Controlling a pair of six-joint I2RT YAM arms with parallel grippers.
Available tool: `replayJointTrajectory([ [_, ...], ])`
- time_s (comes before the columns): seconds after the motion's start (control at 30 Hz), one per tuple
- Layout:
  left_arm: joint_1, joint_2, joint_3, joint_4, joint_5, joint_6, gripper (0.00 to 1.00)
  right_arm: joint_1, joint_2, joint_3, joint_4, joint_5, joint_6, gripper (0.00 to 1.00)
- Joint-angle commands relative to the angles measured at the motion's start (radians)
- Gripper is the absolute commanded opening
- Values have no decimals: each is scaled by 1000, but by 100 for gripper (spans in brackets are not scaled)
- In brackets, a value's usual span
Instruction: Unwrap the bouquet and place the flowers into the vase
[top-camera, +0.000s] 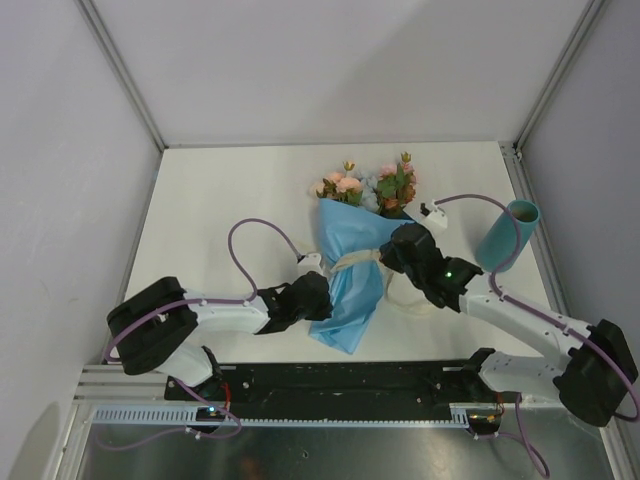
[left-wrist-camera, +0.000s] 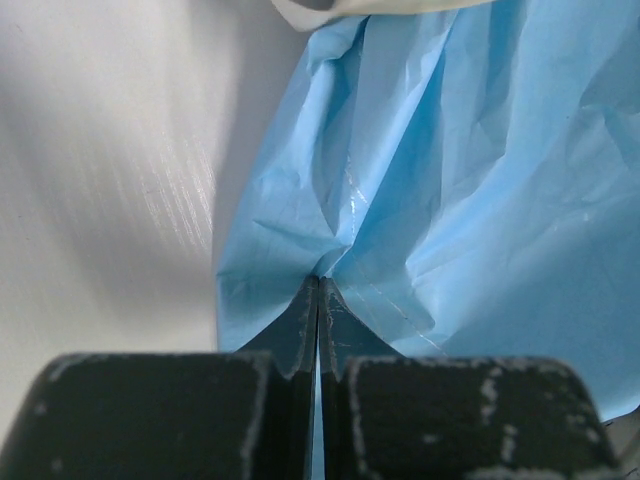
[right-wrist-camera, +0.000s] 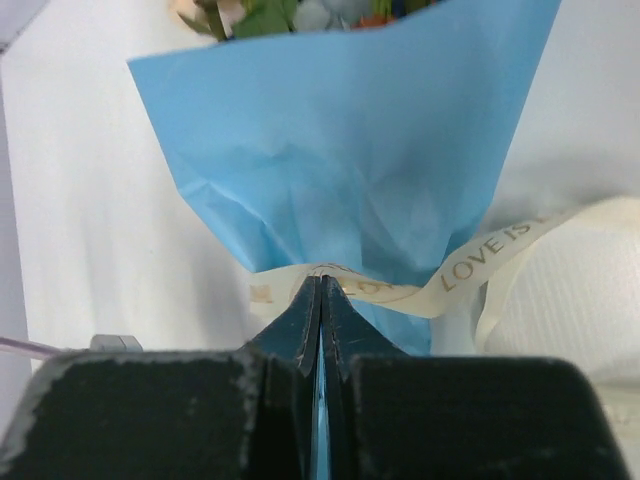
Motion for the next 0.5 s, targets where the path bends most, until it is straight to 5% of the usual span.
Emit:
replayJointTrajectory([
  [0.0, -9, 15, 14, -6, -33, -1, 0, -55, -94, 59, 72, -2, -128, 0],
  [0.47, -9, 28, 46, -28, -52, 4, 0, -232, -145, 275, 316, -239, -608, 0],
])
